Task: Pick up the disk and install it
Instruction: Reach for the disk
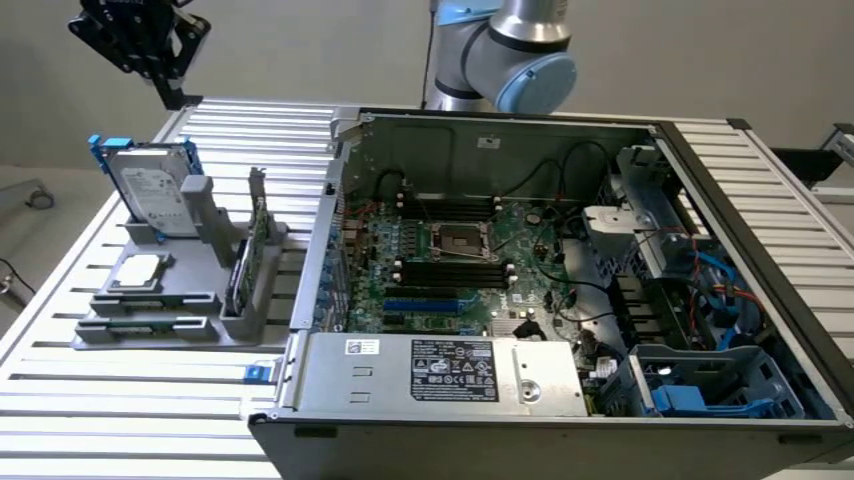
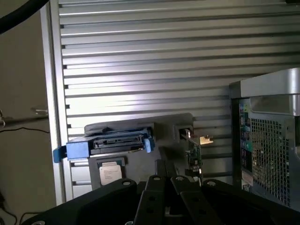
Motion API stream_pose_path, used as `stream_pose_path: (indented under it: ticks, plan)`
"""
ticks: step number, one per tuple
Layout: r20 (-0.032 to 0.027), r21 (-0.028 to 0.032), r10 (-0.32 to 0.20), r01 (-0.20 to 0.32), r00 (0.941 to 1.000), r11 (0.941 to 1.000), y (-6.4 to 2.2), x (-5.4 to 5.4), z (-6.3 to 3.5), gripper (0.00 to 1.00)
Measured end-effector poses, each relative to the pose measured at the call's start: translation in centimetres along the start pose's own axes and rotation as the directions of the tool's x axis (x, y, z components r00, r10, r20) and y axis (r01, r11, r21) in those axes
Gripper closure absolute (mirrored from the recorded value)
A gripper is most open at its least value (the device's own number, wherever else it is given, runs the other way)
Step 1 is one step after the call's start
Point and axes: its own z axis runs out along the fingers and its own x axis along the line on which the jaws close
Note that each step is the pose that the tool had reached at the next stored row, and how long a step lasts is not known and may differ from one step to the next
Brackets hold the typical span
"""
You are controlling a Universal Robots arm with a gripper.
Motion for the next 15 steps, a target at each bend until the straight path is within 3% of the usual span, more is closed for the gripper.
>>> stream_pose_path:
  ticks: [15]
  plan:
    - [-0.0002,0.0,-0.003,0.003,1.0,1.0,1.06,4.5,0.1,0.89]
